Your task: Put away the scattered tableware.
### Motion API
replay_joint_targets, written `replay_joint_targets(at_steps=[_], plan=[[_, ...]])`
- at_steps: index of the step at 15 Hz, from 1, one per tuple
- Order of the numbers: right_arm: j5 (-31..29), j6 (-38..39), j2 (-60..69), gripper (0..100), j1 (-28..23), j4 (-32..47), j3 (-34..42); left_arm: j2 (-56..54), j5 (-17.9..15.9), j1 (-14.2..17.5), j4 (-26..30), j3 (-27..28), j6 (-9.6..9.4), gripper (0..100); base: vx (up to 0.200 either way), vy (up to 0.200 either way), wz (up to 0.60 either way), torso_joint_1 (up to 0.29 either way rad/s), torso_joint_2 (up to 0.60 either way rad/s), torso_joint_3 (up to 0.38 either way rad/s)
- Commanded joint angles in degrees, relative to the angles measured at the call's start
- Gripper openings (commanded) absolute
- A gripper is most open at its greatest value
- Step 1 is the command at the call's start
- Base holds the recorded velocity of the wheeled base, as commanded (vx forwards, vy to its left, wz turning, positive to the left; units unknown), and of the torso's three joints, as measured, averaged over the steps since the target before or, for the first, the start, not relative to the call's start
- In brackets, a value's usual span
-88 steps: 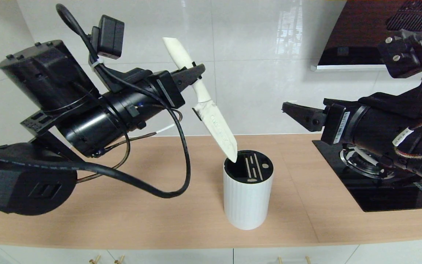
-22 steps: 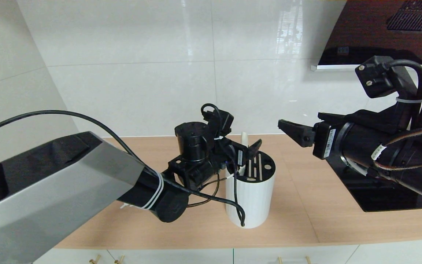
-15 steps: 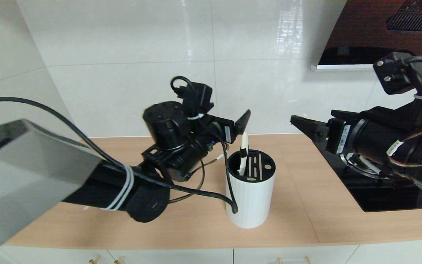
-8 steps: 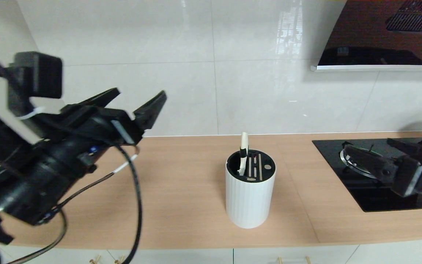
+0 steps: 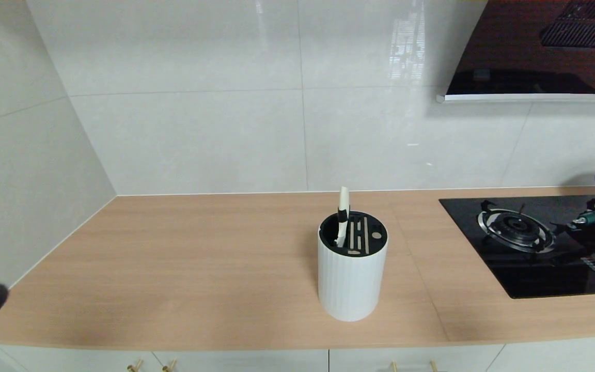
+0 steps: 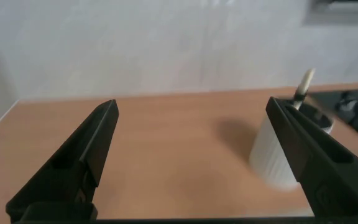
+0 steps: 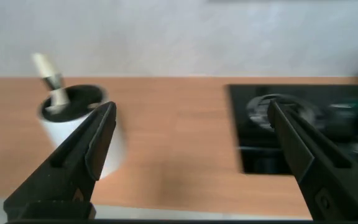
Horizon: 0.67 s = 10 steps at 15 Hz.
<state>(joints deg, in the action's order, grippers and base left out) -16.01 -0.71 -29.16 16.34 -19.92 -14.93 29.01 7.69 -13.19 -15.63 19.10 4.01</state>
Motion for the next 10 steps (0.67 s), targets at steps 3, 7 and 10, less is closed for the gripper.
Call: replay_joint_targets(at_steps=[3, 7, 10], plan=[[0.4, -3.5, 21.2, 100, -8.4, 9.5, 0.7, -23.9, -3.3, 9.1, 11.2, -2.4, 2.67, 100, 0.0, 0.0, 0.0, 0.0, 0.0, 0.0], [-0.6, 0.1, 23.4, 100, -8.4, 11.1, 4.7, -29.0, -1.4, 13.1, 14.7, -7.5, 5.48, 100, 0.0, 0.0, 0.0, 0.0, 0.0, 0.0], [-7.4, -0.8, 23.4, 100, -10.3, 2.8, 13.0, -29.0, 0.0, 13.1, 7.5, -19.1, 1.61, 100, 0.0, 0.0, 0.0, 0.0, 0.0, 0.0]])
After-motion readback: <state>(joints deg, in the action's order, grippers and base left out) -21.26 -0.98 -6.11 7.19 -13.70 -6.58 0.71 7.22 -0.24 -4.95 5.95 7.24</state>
